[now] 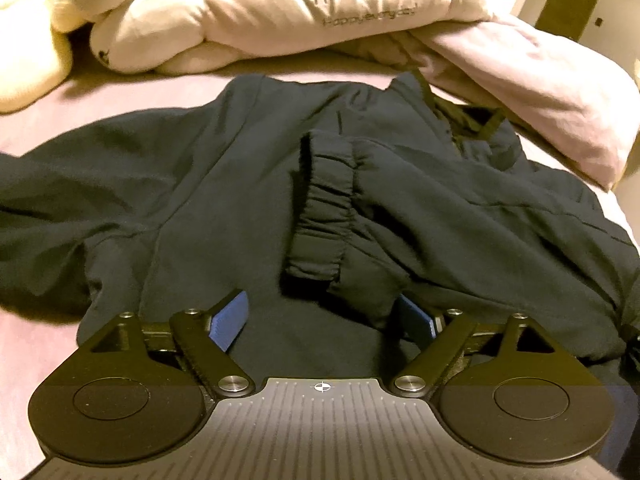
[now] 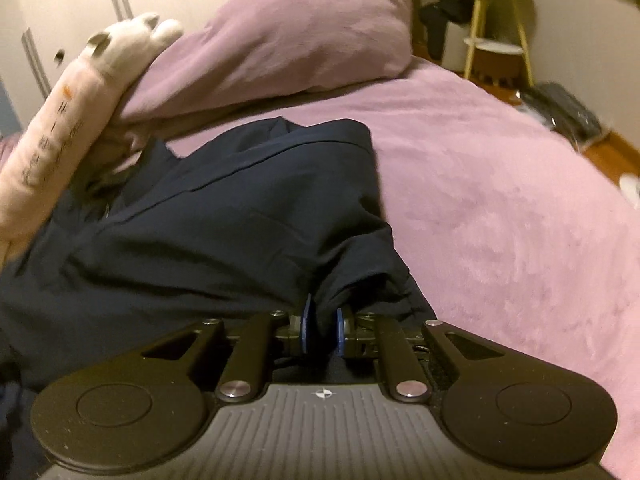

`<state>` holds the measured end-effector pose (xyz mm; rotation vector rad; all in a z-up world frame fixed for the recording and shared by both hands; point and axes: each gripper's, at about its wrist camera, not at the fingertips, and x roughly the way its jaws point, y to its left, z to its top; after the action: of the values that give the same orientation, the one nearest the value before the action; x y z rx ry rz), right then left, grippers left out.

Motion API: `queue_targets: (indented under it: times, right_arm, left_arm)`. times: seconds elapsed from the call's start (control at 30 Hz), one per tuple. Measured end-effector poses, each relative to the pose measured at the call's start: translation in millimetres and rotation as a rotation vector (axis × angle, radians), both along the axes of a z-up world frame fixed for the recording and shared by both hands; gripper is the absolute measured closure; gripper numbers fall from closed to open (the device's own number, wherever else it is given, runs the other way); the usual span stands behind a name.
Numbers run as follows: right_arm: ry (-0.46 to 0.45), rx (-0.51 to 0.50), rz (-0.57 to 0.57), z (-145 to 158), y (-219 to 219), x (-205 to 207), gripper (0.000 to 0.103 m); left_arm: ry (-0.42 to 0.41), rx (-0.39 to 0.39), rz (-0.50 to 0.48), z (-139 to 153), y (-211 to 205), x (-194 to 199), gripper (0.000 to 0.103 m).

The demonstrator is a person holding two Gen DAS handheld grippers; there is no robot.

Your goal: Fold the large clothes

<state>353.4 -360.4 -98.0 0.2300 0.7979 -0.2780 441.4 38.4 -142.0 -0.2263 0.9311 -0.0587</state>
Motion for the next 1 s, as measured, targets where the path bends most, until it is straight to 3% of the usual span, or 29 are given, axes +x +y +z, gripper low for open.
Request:
queue_targets:
  times: [0.07, 0.13, 0.17, 0.2, 0.27, 0.33, 0.53, 0.67, 0.83, 1.0]
  right_arm:
    - [0.018, -0.023, 0.001, 7, 3, -4, 0.081]
    - [0.016, -0.011, -0.035, 20, 4, -14, 0.071]
    - [0.005, -0.015, -0.061, 27, 4, -22, 0.053]
    - [-0.012, -0.027, -0.083, 35, 6, -33, 0.047]
    - [-0.064, 0.014, -0.053, 47, 10, -58, 0.046]
    - [-0.088, 0.132, -0.005, 52, 16, -83, 0.046]
    - [-0.088, 0.453, 0.052, 31, 48, -138, 0.046]
    - [-0.038, 0.527, 0.080, 12, 73, -142, 0.046]
    - [-0.009, 0.478, 0.095, 9, 90, -141, 0.046]
    - [-0.022, 0.413, 0.098, 15, 92, -141, 0.046]
  left_arm:
    - [0.006, 0.000, 0.012, 3, 5, -3, 0.019]
    - [-0.001, 0.049, 0.035, 12, 11, -12, 0.020]
    - [-0.018, 0.062, 0.044, 18, 17, -20, 0.020]
    - [-0.043, 0.049, 0.049, 24, 26, -29, 0.019]
    - [-0.088, -0.060, 0.052, 36, 58, -52, 0.017]
    - [-0.107, -0.155, 0.093, 42, 95, -71, 0.013]
    - [-0.149, -0.289, 0.431, 36, 243, -109, 0.012]
    - [-0.140, -0.411, 0.678, 8, 327, -121, 0.030]
    - [-0.205, -0.561, 0.824, -17, 384, -123, 0.036]
    - [-0.192, -0.766, 1.007, -52, 421, -125, 0.077]
